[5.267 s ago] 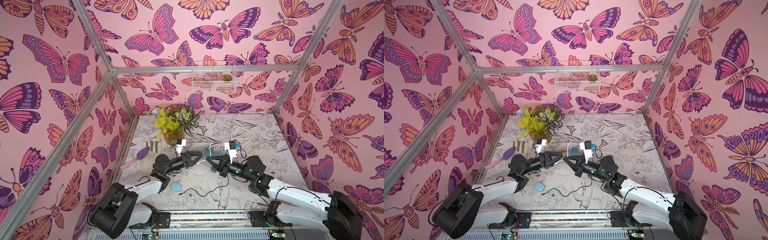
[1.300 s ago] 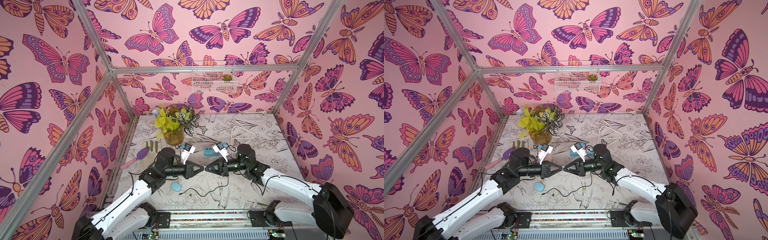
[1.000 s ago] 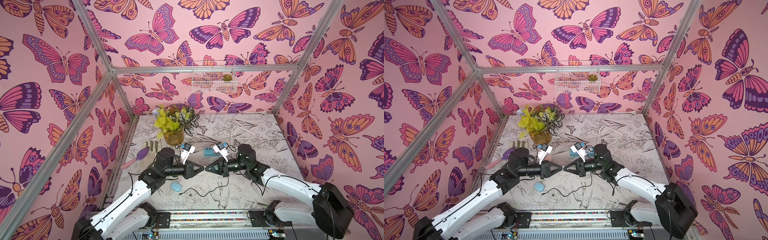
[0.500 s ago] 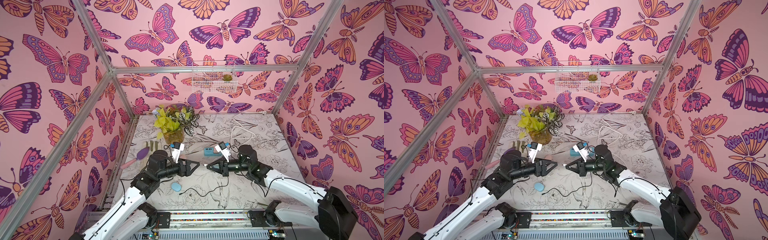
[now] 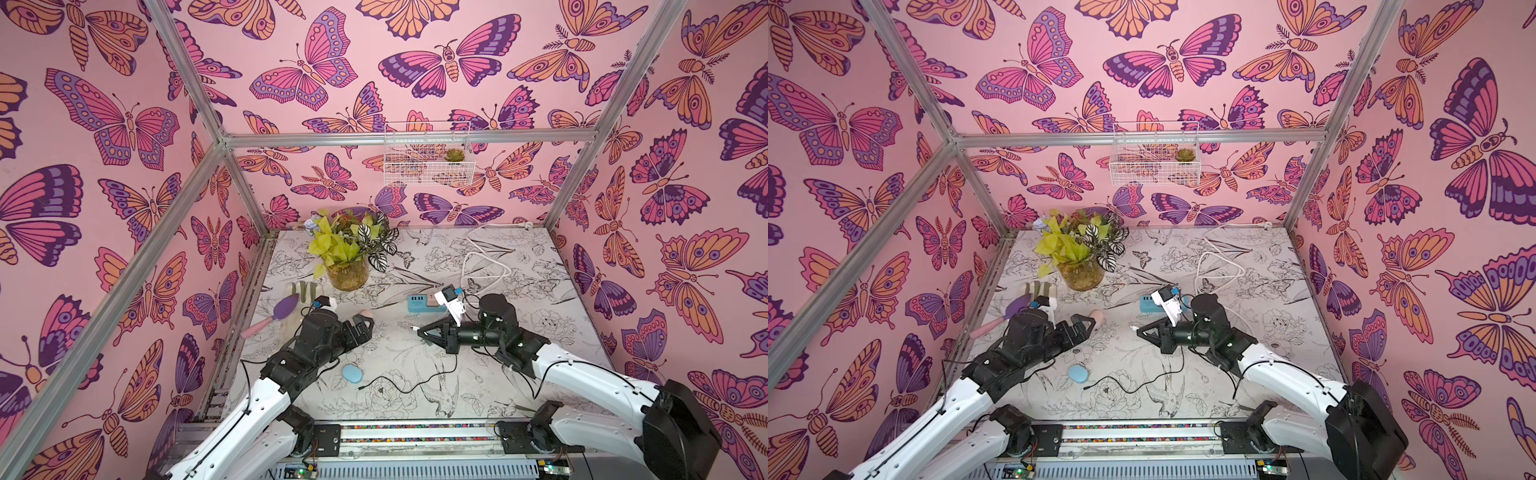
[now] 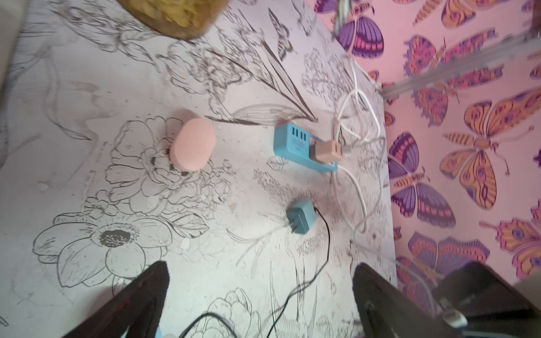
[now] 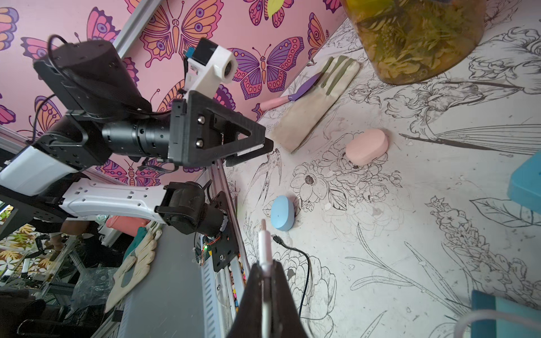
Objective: Charge the bluetooth headset
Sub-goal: Pick up the bluetooth headset from the center of the board.
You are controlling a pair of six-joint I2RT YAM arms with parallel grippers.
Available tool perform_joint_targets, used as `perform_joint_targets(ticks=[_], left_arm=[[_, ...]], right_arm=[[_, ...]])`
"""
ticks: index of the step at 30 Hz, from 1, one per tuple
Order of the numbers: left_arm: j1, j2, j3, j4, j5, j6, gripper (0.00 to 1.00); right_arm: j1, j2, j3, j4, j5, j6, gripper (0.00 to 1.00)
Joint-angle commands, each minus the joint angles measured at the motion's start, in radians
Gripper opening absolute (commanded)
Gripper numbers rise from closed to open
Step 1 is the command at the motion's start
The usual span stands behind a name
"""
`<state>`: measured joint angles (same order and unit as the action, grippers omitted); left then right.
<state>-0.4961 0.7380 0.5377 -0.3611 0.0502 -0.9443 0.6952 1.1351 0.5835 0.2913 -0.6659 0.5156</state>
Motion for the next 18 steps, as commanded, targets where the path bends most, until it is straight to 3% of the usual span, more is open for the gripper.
perform_joint_targets(ticks=[1, 4, 6, 7, 11, 18], left_arm=[[0.013, -0.021, -0.041, 0.022, -0.098, -0.138, 1.0], [0.013, 0.041, 0.006, -0.07, -0.132, -0.202, 0.96], [0.013, 0.105, 0.051, -0.119, -0.127, -0.231, 0.77], [0.013, 0.142, 0.076, -0.132, -0.117, -0.249, 0.77], [0.011, 0.289, 0.154, -0.172, -0.111, -0.362, 0.88], [0.005, 0.497, 0.292, -0.222, -0.151, -0.474, 0.91]], right_arm=[[-0.002, -0.021, -0.014, 0.015, 0.015, -0.006, 0.0], [-0.003, -0.026, -0.023, 0.02, 0.05, -0.003, 0.0], [-0.002, -0.023, -0.024, 0.02, 0.057, -0.001, 0.0], [-0.002, -0.019, -0.024, 0.023, 0.055, 0.0, 0.0], [-0.002, -0.009, -0.03, 0.047, 0.052, 0.018, 0.0], [-0.002, -0.023, -0.047, 0.077, 0.051, 0.04, 0.0]])
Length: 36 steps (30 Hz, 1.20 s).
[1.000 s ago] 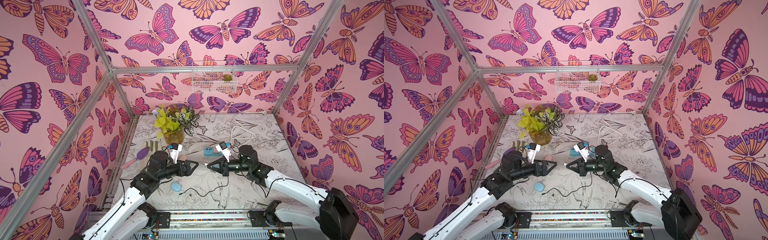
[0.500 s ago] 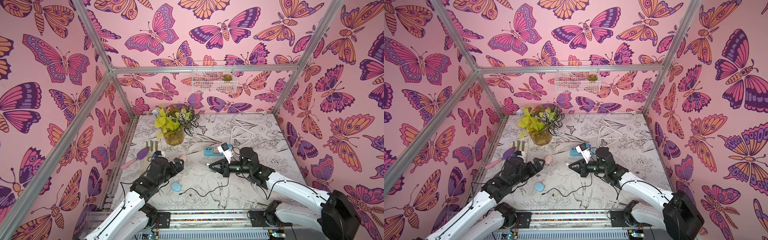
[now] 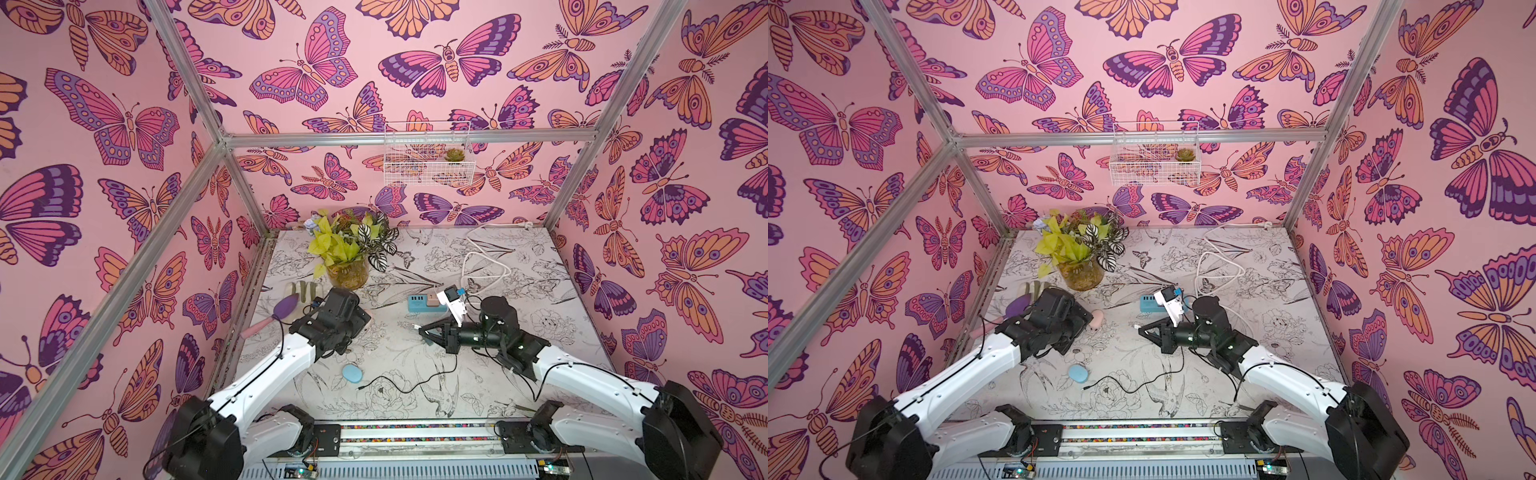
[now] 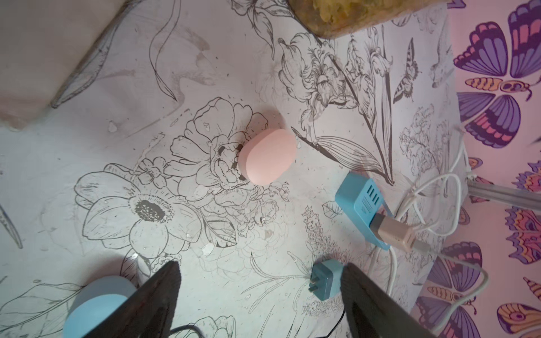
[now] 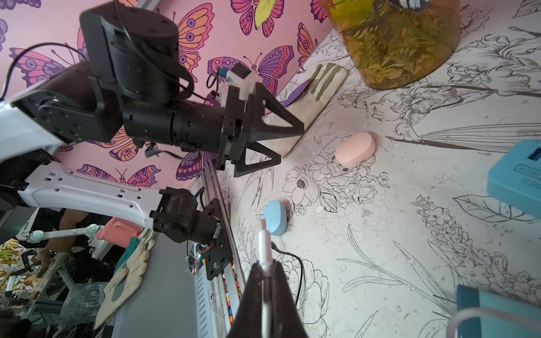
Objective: Charge the bluetooth headset
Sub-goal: Pick up the bluetooth headset from the center of the board.
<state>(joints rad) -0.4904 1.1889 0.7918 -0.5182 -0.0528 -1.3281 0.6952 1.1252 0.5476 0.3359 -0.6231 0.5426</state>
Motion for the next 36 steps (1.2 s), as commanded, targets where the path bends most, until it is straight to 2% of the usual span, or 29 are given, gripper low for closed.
perform_joint_targets(ticks=[1, 10, 24, 36], left_arm=[[0.0, 0.069, 0.054, -0.072, -0.053, -0.109, 0.92], [-0.004, 0.26, 0.142, -0.075, -0.084, -0.233, 0.94], [-0.004, 0.509, 0.339, -0.169, -0.101, -0.279, 0.9], [-0.002, 0.637, 0.429, -0.234, -0.107, -0.316, 0.88]], right_arm=[[-0.001, -0.015, -0.013, 0.03, 0.009, 0.013, 0.0], [-0.001, -0.019, -0.022, 0.05, 0.009, 0.018, 0.0], [-0.001, -0.045, -0.043, 0.059, 0.015, 0.027, 0.0], [-0.001, -0.065, -0.053, 0.066, 0.018, 0.027, 0.0]])
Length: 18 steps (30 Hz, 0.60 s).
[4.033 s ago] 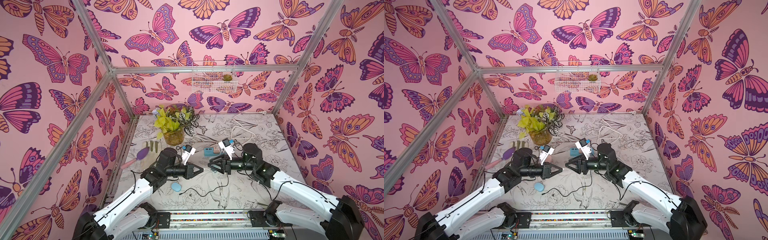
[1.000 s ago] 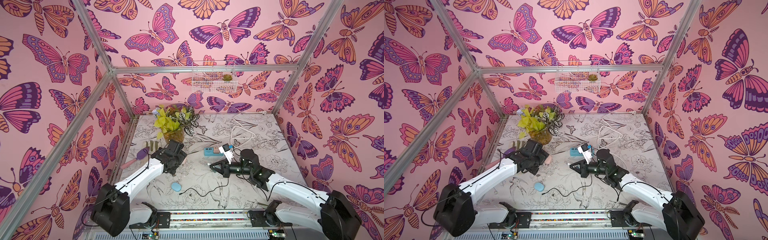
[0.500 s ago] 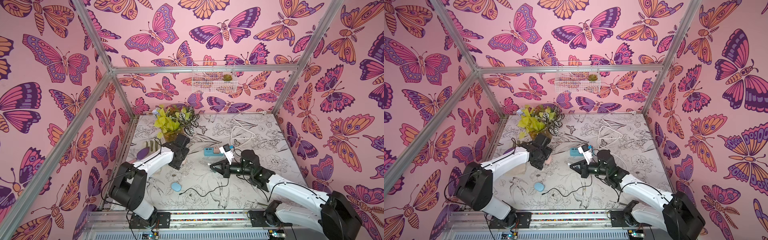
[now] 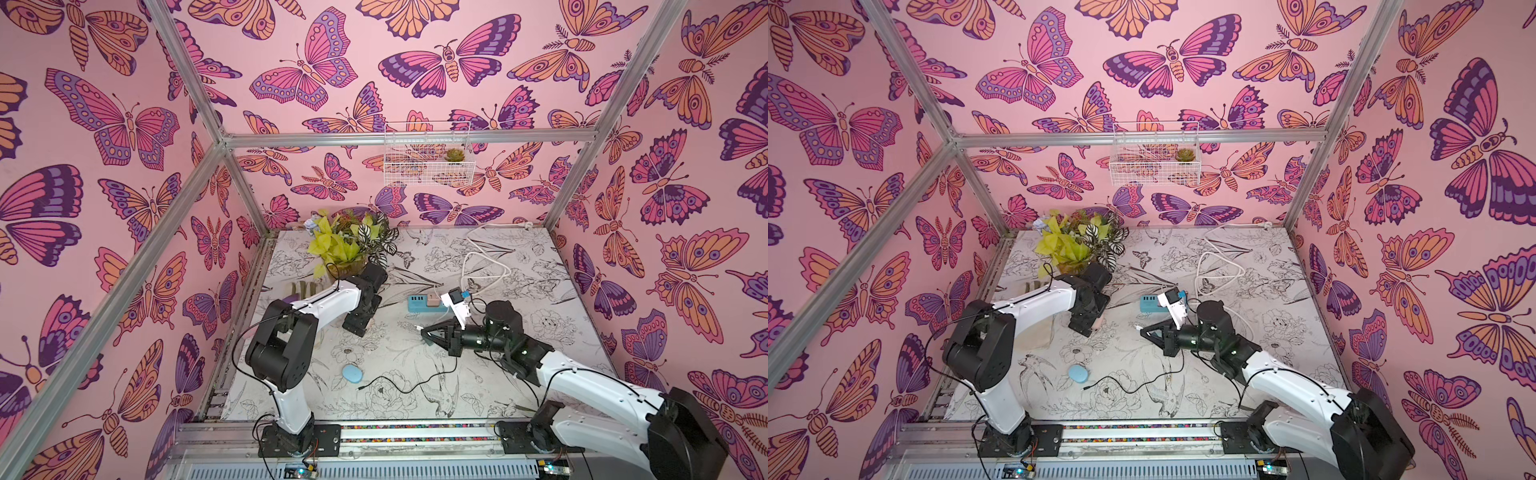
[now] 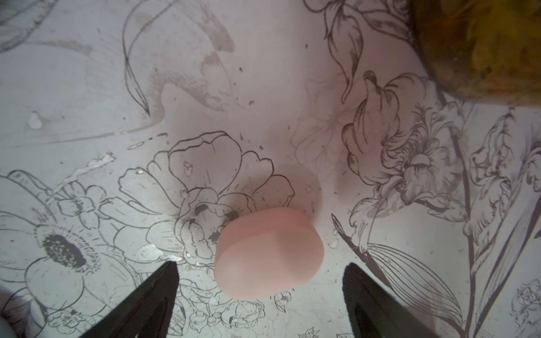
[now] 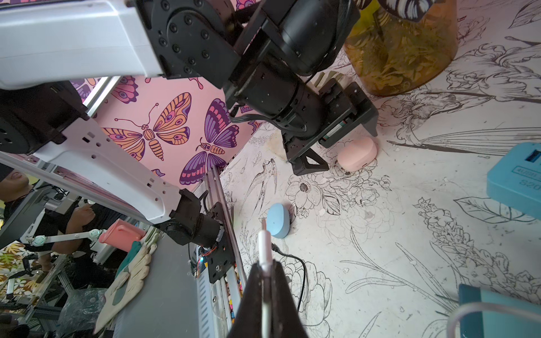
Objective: Charge the bluetooth headset
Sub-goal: Pick up the bluetooth headset from the center of the board.
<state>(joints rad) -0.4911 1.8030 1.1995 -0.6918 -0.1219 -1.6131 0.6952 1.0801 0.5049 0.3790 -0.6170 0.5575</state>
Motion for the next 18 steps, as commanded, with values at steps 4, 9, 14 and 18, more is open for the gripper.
perform_joint_targets(ticks=[4, 9, 14, 18], left_arm=[[0.001, 0.047, 0.026, -0.063, -0.034, -0.034, 0.84], [0.002, 0.072, 0.025, -0.061, -0.025, -0.033, 0.8], [0.003, 0.081, 0.019, -0.06, -0.025, -0.024, 0.81], [0.005, 0.079, 0.018, -0.06, -0.019, -0.017, 0.83]], right_arm=[[-0.001, -0.025, -0.016, 0.021, 0.016, 0.012, 0.0], [-0.001, -0.025, -0.02, 0.025, 0.016, 0.017, 0.0], [-0.002, -0.029, -0.023, 0.029, 0.019, 0.017, 0.0], [-0.001, -0.028, -0.026, 0.029, 0.021, 0.018, 0.0]])
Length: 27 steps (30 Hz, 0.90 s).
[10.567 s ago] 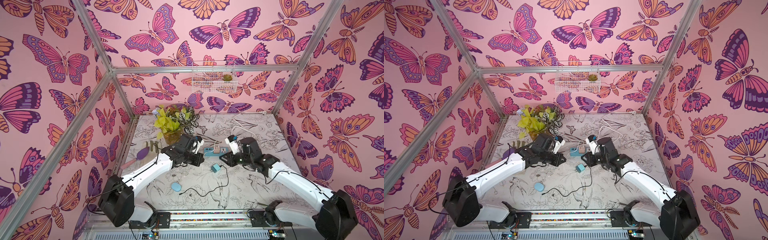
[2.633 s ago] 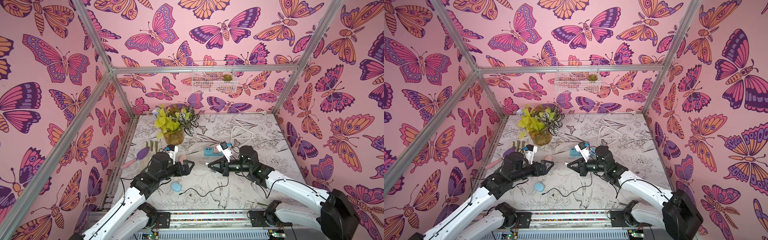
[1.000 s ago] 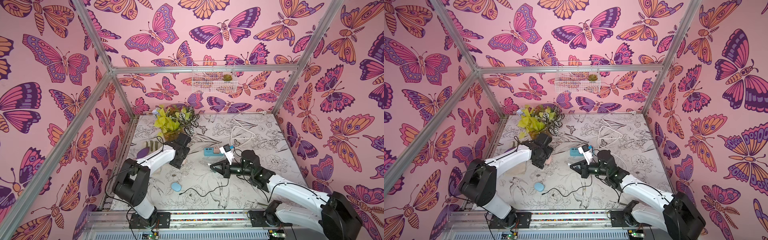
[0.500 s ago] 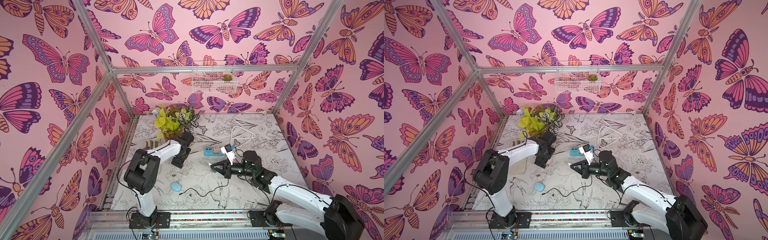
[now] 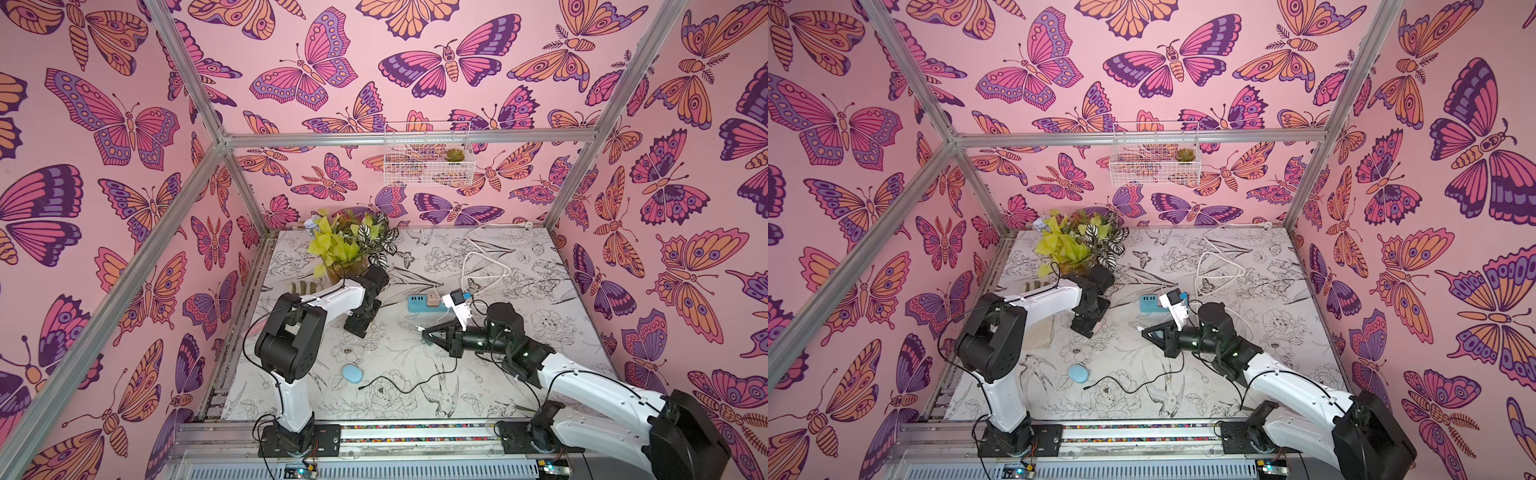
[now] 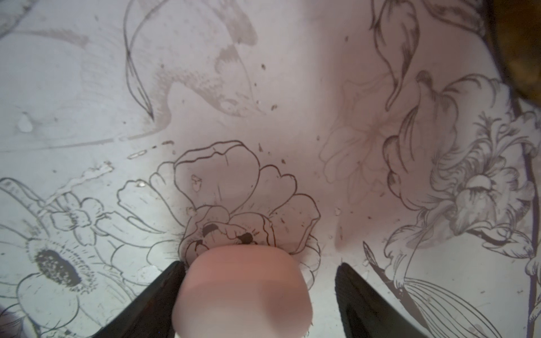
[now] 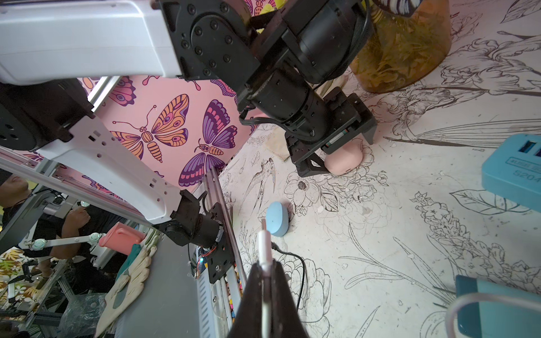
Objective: Charge the bluetooth headset
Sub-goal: Pick up the bluetooth headset from the center of the board.
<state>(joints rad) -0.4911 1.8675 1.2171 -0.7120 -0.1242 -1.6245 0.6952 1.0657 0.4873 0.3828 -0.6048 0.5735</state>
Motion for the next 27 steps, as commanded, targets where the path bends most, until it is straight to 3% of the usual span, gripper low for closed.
perform_joint_targets(ticks=[1, 7, 10, 15, 20, 27], left_arm=[[0.005, 0.012, 0.002, -0.04, -0.017, -0.005, 0.83], [0.007, 0.008, 0.008, -0.038, -0.018, 0.01, 0.78], [0.006, 0.011, 0.013, -0.038, 0.002, 0.04, 0.84], [0.002, -0.049, -0.024, -0.013, -0.015, 0.181, 0.93], [0.003, -0.125, -0.084, 0.03, -0.055, 0.299, 0.93], [0.005, -0.065, -0.054, 0.059, 0.01, 0.388, 0.93]], right_arm=[[-0.002, -0.013, -0.009, 0.031, 0.008, 0.003, 0.0], [-0.001, -0.012, -0.011, 0.032, 0.012, 0.002, 0.0], [-0.001, -0.01, -0.013, 0.032, 0.01, 0.002, 0.0], [-0.001, -0.017, -0.024, 0.034, 0.009, 0.006, 0.0], [-0.001, -0.015, -0.026, 0.044, 0.011, 0.006, 0.0], [-0.002, 0.007, -0.023, 0.089, -0.004, 0.034, 0.0]])
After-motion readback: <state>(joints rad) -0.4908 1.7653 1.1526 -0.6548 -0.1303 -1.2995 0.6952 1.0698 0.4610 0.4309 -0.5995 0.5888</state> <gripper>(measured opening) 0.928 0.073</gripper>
